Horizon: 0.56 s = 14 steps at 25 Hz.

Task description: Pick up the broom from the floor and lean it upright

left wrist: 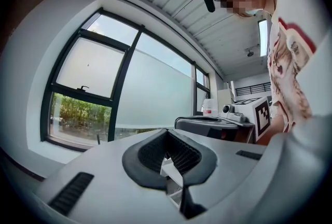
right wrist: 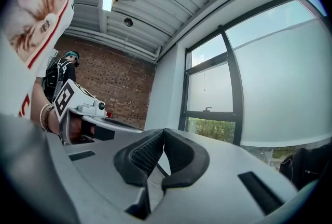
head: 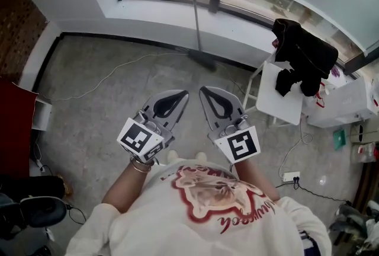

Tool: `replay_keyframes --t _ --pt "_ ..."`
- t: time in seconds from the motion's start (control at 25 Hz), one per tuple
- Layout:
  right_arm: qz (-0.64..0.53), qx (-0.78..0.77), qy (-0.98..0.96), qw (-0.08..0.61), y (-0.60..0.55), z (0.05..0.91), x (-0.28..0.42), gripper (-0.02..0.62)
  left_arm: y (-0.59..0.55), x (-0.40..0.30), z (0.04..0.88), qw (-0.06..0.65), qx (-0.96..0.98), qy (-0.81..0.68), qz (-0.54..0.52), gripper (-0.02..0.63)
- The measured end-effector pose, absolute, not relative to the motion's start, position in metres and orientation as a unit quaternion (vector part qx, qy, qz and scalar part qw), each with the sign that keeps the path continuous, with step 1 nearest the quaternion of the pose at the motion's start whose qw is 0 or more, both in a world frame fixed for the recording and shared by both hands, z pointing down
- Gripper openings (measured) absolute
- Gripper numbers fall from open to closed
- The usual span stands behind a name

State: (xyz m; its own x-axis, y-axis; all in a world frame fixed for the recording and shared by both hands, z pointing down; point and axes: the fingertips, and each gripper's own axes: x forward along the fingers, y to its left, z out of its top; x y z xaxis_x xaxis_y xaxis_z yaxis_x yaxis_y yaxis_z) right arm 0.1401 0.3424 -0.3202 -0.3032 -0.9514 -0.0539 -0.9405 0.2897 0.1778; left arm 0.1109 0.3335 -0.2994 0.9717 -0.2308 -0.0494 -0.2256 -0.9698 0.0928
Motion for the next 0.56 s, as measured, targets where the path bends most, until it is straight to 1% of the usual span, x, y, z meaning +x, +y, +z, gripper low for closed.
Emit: replay_keyframes --t 0.12,0.24,0.56 --pt "-0.096 0.59 -0.801 0.018 0.336 -0.328 0.135 0.025 0.327 0.11 -0.298 0.049 0.992 -0.113 -0.026 0.017" --pt "-0.096 0.588 -0.803 0.02 0.335 -0.326 0.126 0.025 0.327 0.105 -0.293 0.054 0.992 -0.113 -0.022 0.017" --pt "-0.095 0.594 -0.799 0.013 0.332 -0.326 0.124 0.025 0.325 0.106 -0.294 0.042 0.993 -0.106 -0.02 0.017"
